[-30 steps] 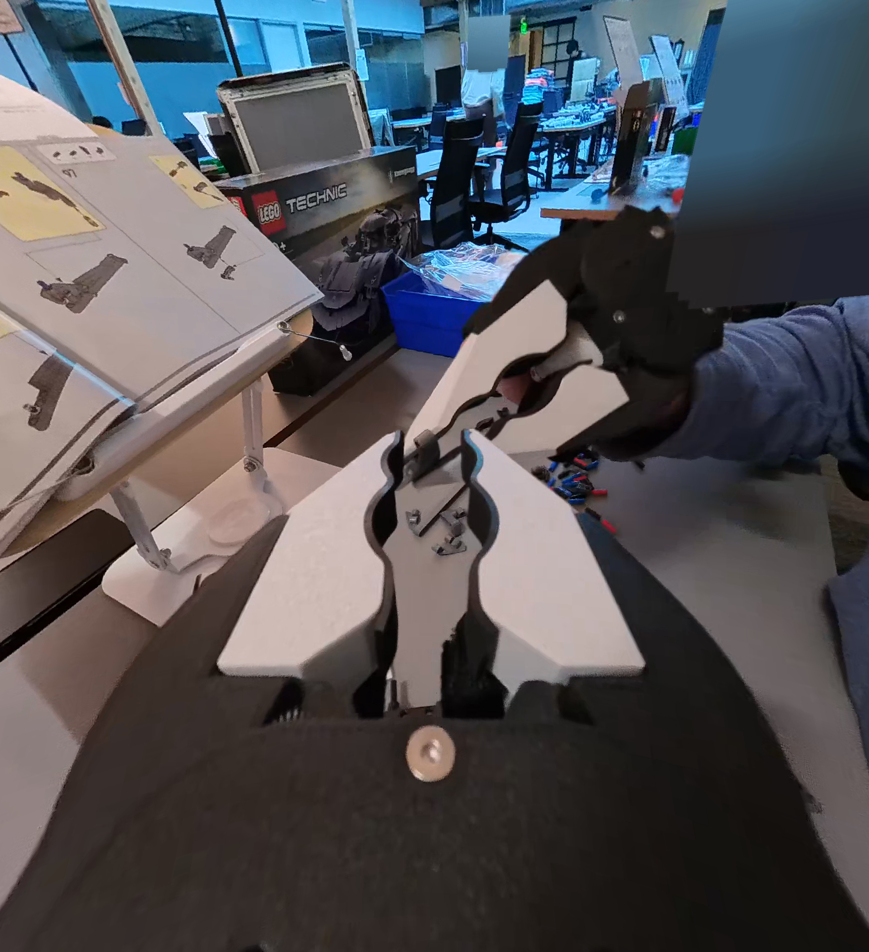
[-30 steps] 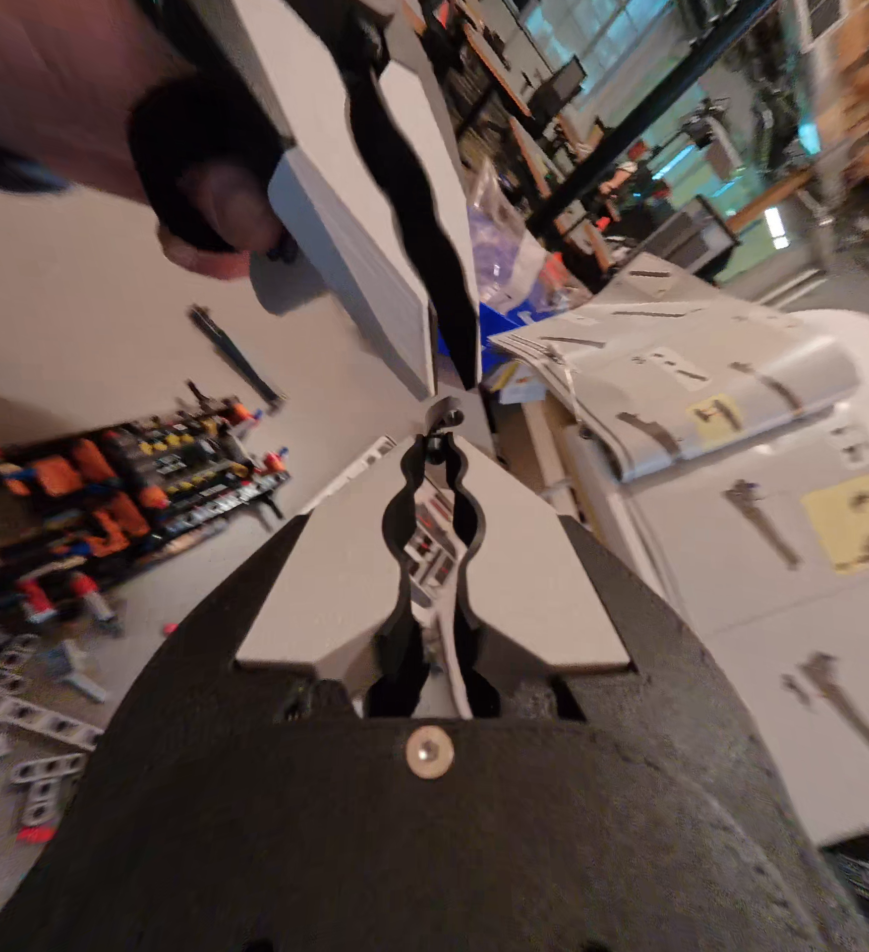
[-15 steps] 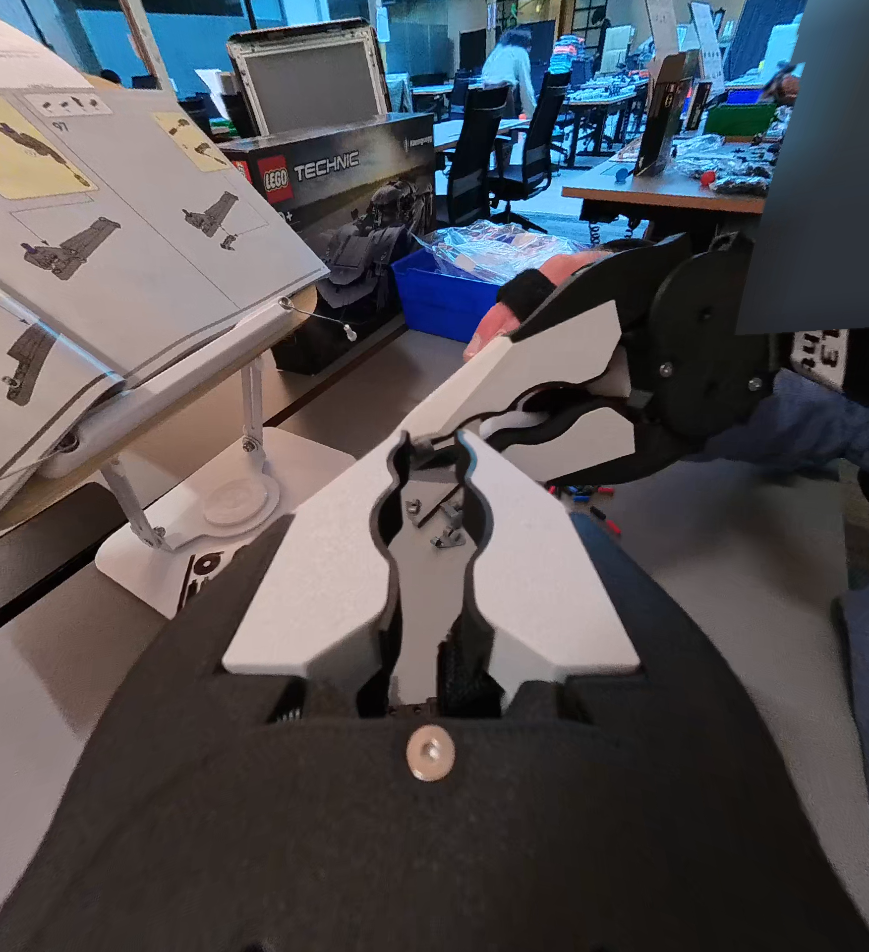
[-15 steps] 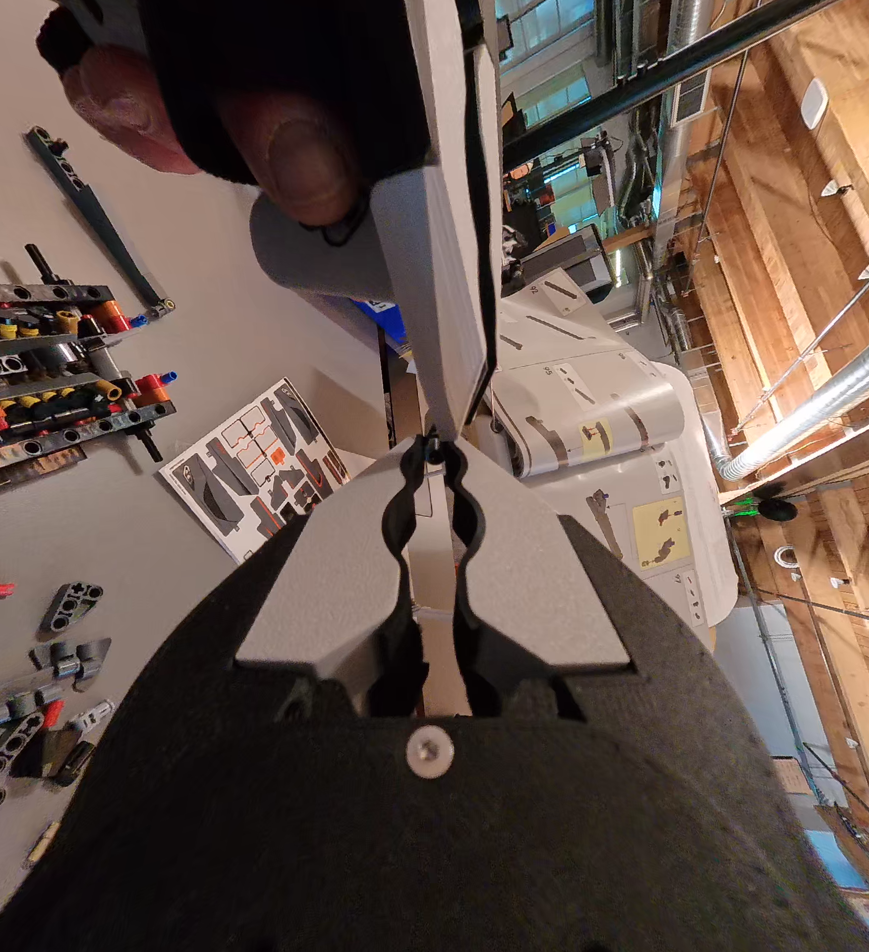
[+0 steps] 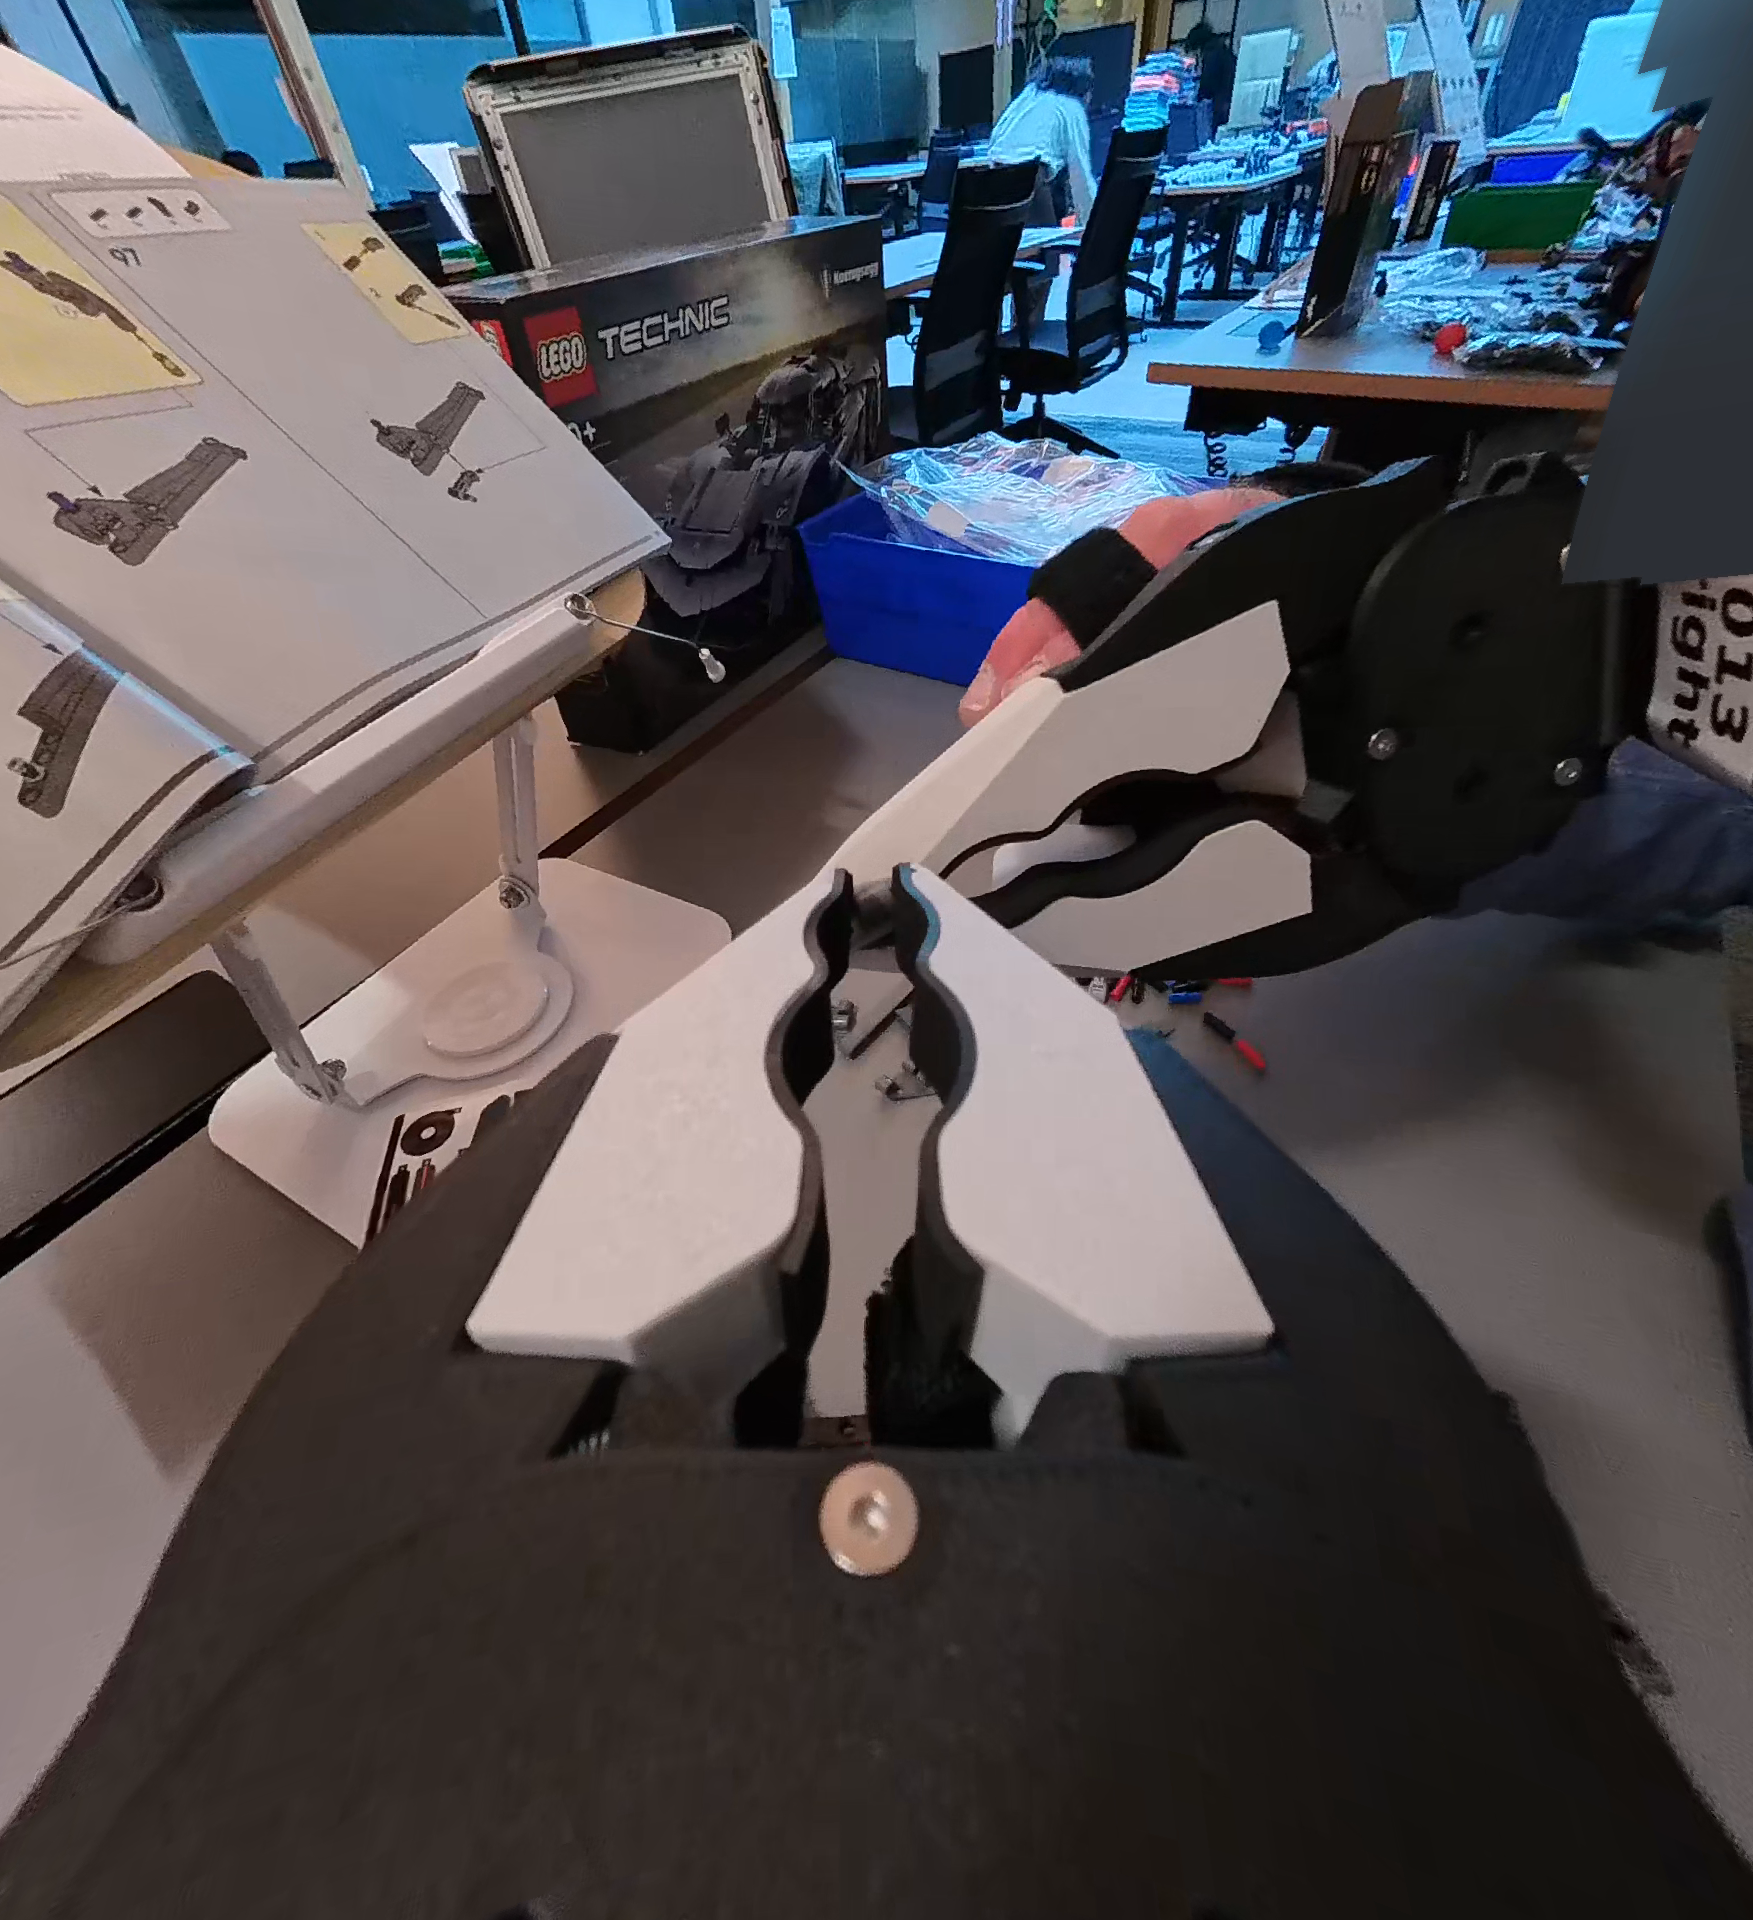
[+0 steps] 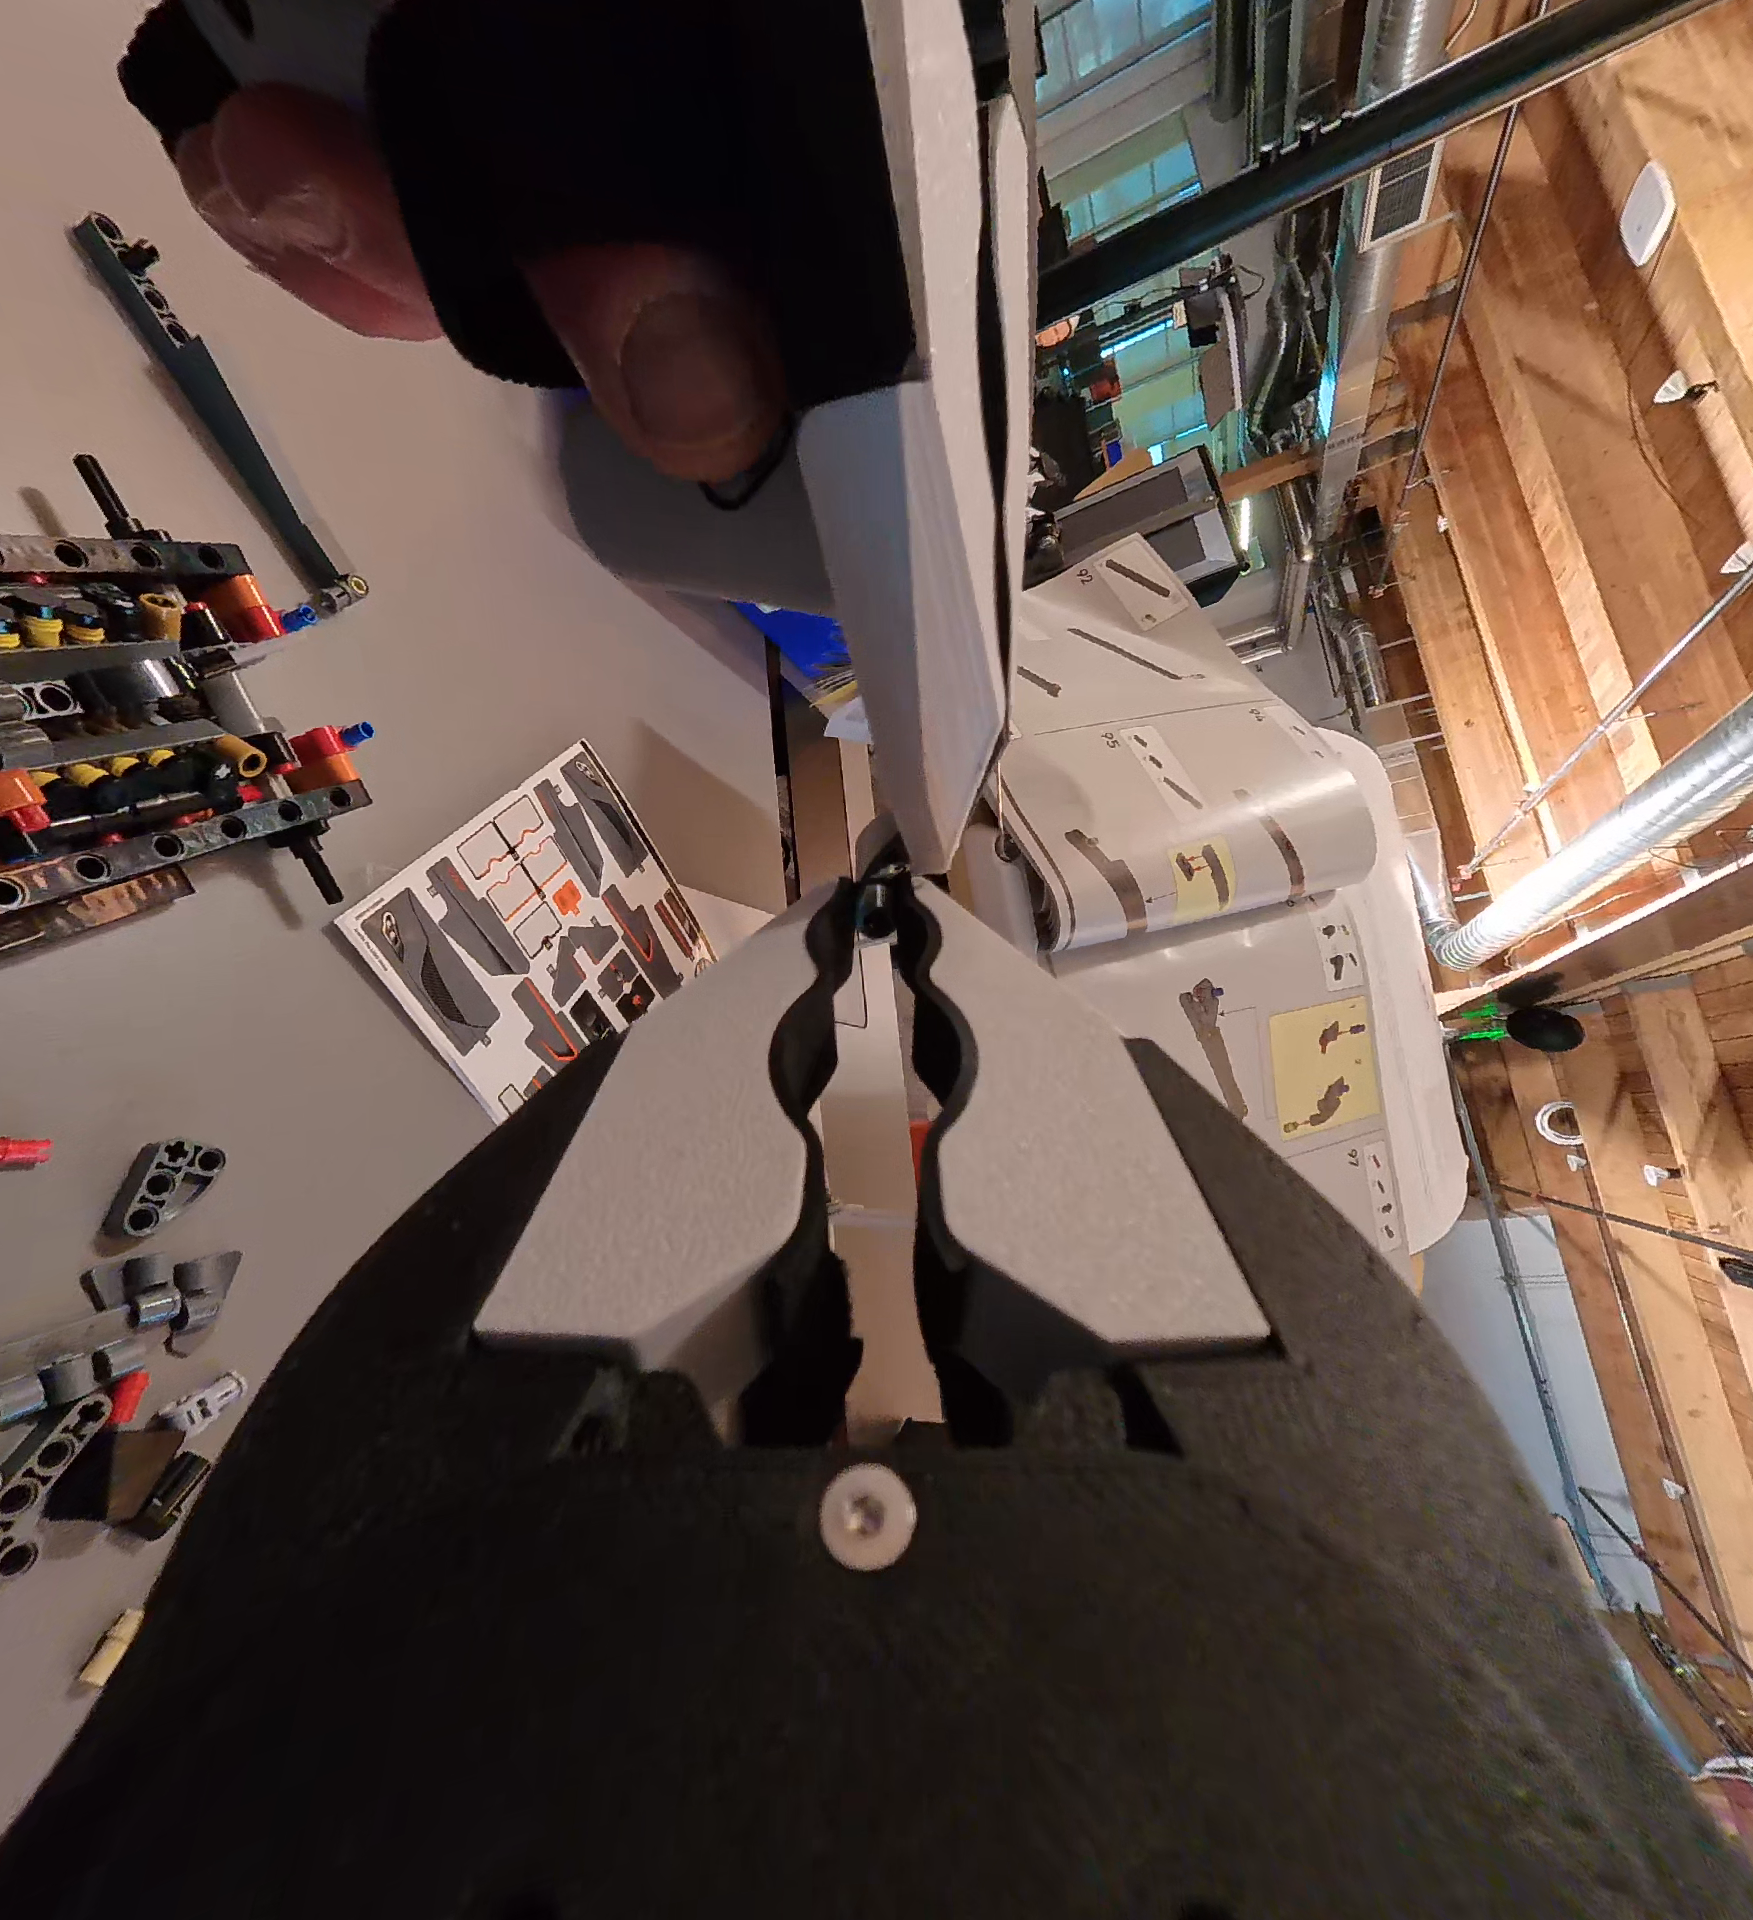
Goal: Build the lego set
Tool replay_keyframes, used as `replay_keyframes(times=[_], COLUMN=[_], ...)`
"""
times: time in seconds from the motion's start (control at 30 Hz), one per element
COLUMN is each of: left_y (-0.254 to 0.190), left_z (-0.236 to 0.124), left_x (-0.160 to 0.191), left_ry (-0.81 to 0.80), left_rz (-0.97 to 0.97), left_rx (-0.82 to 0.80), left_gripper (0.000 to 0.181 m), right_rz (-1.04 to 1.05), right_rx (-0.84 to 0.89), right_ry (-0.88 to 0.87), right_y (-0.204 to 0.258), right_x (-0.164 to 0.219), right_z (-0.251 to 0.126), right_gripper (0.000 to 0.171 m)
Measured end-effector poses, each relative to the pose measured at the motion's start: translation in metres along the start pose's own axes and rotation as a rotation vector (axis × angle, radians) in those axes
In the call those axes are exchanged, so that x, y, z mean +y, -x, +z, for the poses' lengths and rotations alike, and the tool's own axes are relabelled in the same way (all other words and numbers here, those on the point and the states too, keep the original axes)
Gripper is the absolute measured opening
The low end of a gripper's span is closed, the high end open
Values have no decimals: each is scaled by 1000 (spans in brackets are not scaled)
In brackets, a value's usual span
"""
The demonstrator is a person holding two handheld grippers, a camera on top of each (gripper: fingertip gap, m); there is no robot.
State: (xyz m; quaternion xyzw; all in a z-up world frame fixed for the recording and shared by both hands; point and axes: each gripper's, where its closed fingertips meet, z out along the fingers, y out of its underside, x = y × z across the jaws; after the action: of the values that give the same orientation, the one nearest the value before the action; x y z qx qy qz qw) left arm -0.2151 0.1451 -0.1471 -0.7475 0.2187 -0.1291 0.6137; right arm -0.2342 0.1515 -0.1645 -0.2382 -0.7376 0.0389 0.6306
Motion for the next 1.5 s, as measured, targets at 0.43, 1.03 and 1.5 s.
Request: replay_keyframes(times=[0.43, 1.03, 1.5], left_y=[9, -4, -25], left_z=[-6, 2, 6], left_x=[-4, -11, -7], left_ry=[88, 171, 236], left_rz=[403, 1009, 1229], left_rx=[-173, -363, -318], left_gripper=[5, 4, 5], right_rz=[328, 1095, 1281], right_rx=[-186, -583, -853], right_ry=[-39, -390, -444], right_y=[-2, -26, -16], right_x=[16, -1, -12], right_z=[-5, -27, -27], right_gripper=[22, 14, 15])
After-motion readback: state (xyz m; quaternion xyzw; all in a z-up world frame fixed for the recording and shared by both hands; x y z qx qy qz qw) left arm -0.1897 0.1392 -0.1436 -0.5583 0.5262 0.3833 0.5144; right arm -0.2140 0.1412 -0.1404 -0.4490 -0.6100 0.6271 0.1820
